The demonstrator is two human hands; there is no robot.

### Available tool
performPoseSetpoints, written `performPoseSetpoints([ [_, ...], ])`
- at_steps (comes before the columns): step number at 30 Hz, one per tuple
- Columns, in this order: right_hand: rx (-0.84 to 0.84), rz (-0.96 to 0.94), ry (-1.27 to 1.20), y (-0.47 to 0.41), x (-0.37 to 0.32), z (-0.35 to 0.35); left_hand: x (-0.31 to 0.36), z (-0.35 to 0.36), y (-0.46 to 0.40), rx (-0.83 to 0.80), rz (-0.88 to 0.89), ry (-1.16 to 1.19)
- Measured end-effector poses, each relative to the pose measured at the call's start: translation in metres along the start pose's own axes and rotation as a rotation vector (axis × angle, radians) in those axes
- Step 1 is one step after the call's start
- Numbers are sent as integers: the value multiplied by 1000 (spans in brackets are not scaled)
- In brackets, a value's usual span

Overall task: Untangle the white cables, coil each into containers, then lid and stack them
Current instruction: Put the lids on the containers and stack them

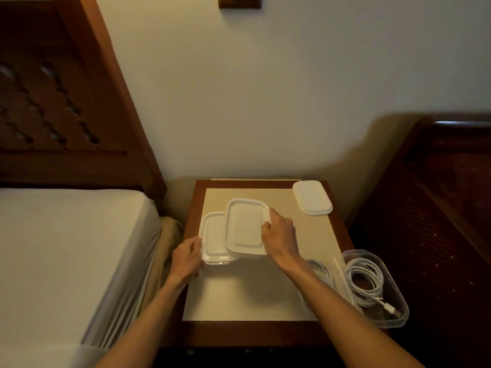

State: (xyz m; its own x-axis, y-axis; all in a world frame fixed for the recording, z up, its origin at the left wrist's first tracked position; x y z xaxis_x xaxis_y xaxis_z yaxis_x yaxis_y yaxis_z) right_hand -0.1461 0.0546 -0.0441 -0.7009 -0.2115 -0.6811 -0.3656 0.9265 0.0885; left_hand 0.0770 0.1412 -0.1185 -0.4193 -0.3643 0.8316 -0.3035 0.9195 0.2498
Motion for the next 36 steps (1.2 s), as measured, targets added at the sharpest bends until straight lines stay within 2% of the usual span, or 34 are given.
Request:
performPoseSetpoints([
  [7, -57, -9, -7, -40, -20, 33, 3, 11, 2, -38, -5, 240],
  [25, -54, 2, 15, -45, -18, 57, 4, 13, 4, -44, -4, 300],
  [27, -47, -4, 37, -39, -17, 48, -2, 12, 6, 24, -66, 320],
  [30, 27, -6, 8, -30, -3, 19, -9, 15, 33, 350, -219, 330],
  [32, 82, 11, 15, -31, 20, -4, 0, 32, 63, 500, -236, 290],
  [34, 116, 42, 53, -36, 50, -26, 14, 59, 86, 497, -245, 258],
  [36, 145, 78, 126, -45, 78, -44, 27, 91, 93, 413, -201, 233],
])
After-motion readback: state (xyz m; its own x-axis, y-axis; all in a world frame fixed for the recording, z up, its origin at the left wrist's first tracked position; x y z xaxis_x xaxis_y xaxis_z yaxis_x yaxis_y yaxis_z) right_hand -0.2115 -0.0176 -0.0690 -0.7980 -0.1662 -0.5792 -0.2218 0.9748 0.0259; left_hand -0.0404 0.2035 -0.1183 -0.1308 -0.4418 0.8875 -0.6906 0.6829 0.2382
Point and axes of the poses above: each hand's wrist, its own y-axis away from the middle knuckle, its own z-axis out of the palm, x = y × z, the point moved 4 cm from there along -y, towards the middle knuckle, and after that the axes turned 13 degrees about -x, right-handed, at the moved point
